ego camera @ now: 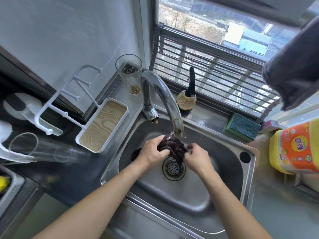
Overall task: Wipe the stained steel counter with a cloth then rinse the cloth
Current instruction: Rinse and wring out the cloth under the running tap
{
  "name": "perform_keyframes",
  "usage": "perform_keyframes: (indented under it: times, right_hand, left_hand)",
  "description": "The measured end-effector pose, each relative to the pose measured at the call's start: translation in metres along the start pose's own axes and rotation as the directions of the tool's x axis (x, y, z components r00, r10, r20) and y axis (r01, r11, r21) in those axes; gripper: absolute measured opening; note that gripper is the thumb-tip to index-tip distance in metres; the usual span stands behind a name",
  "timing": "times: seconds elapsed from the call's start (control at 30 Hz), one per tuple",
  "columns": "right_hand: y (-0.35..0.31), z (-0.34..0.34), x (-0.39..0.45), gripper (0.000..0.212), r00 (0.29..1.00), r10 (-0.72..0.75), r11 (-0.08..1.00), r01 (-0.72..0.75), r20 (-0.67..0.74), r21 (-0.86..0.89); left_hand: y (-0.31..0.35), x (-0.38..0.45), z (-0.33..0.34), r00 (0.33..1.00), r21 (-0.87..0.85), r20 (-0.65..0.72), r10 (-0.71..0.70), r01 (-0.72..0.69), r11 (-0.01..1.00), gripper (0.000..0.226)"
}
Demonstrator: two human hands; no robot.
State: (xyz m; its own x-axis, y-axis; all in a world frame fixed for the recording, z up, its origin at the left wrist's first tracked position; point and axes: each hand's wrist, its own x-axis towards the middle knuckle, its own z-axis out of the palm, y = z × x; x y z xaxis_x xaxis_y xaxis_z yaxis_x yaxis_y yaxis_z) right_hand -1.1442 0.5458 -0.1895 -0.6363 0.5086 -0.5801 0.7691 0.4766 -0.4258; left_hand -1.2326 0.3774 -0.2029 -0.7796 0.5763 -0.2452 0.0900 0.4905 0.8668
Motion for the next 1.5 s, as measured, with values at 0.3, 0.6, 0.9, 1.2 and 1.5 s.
perform_keyframes:
  times: [0.3, 0.6, 0.9, 1.2, 1.5]
  right_hand:
    - [-0.006, 0.013, -0.010, 0.034, 0.904, -0.428, 0.874, 0.418, -0.014, 0.249]
    - [-0.018, 0.011, -0.019, 0.029, 0.913, -0.375, 0.282, -0.056, 0.164, 0.958]
    - [0.018, 0.047, -0.019, 0.028, 0.916, 0.190, 0.092, -0.376, 0.354, 0.922]
    - [0.026, 0.076, -0.049, 0.032, 0.975, -0.128, 0.878, 0.197, -0.184, 0.436]
    - [0.030, 0.047, -0.030, 0.029, 0.904, -0.281, 0.754, -0.001, 0.323, 0.656]
  left_hand:
    - [0.004, -0.001, -0.005, 0.988, -0.095, 0.128, -0.084, 0.097, 0.991, 0.050]
    - [0.003, -0.015, 0.001, 0.848, -0.363, 0.506, -0.159, 0.376, 0.852, 0.040]
    - [-0.027, -0.037, 0.027, 0.755, -0.515, 0.450, -0.477, 0.656, 0.552, 0.041]
    - [-0.014, -0.008, 0.029, 0.795, -0.574, 0.222, -0.564, 0.575, 0.584, 0.087]
    - [-0.019, -0.012, 0.027, 0.851, 0.333, 0.470, -0.235, 0.075, 0.940, 0.133]
